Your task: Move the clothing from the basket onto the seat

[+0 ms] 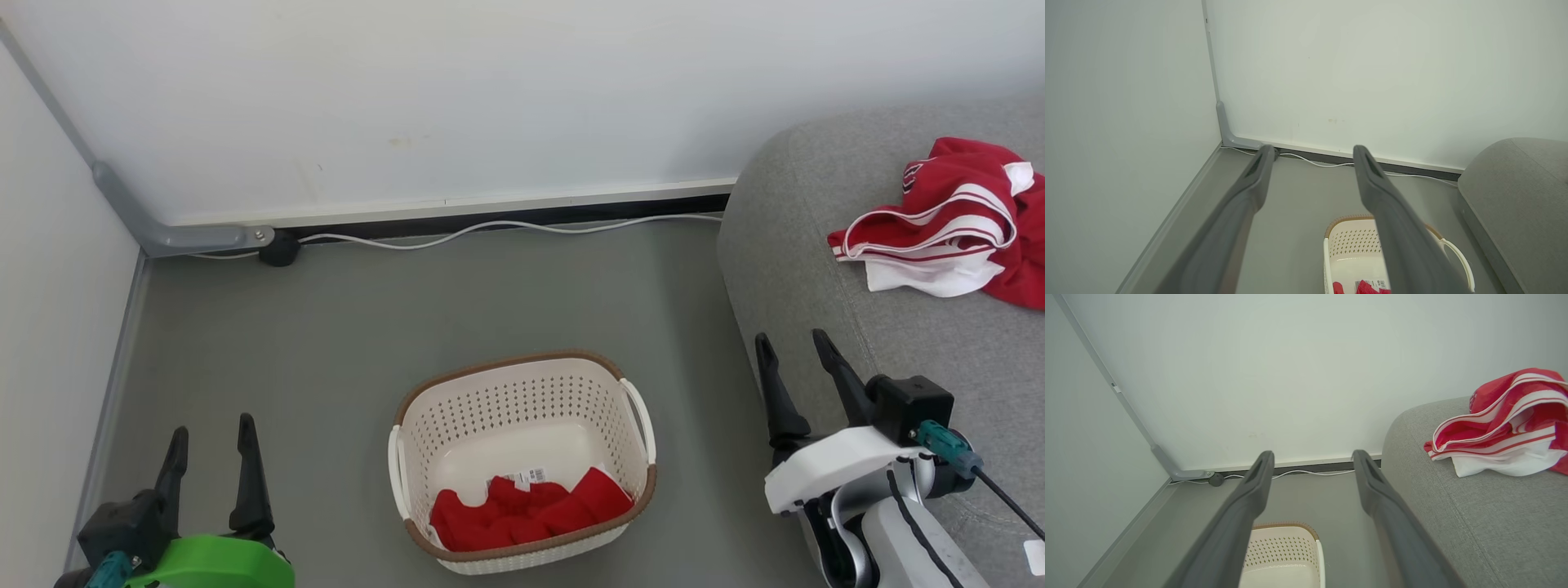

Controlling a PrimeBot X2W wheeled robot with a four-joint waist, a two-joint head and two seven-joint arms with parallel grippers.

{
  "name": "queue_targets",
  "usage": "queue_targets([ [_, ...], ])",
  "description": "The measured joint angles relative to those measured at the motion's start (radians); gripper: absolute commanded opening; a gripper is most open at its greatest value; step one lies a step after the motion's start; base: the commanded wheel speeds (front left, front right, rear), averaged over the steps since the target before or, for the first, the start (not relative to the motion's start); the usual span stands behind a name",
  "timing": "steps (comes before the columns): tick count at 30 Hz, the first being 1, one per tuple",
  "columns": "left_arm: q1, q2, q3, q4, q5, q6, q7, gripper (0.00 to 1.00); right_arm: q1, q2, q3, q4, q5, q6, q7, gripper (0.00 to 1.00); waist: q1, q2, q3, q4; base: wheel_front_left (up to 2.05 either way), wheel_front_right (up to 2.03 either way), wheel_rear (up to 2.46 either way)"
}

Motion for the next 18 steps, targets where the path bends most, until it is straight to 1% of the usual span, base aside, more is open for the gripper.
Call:
queue_targets([
  [6, 0.015, -0.004, 0.004, -0.006, 0.026, -0.001, 0.000, 1.00, 0.005, -0.001, -0.001, -0.017, 0.000, -0.001, 0.003, 1.00, 0.0000, 0.0000, 0.004, 0.001, 0.00, 0.00, 0.00],
  [15, 0.018, -0.010, 0.008, -0.016, 0.032, -0.002, 0.000, 1.00, 0.017, -0.003, -0.002, -0.042, 0.000, -0.002, 0.014, 1.00, 0.0000, 0.0000, 0.014, 0.002, 0.00, 0.00, 0.00],
  [16, 0.019, -0.011, 0.008, -0.022, 0.037, -0.002, 0.000, 1.00, 0.019, -0.003, -0.002, -0.051, 0.000, -0.009, 0.015, 1.00, 0.0000, 0.0000, 0.021, 0.002, 0.00, 0.00, 0.00],
  [18, 0.019, -0.012, 0.008, -0.026, 0.038, -0.007, 0.000, 1.00, 0.019, -0.004, -0.002, -0.061, 0.000, -0.009, 0.015, 1.00, 0.0000, 0.0000, 0.030, 0.001, 0.00, 0.00, 0.00],
])
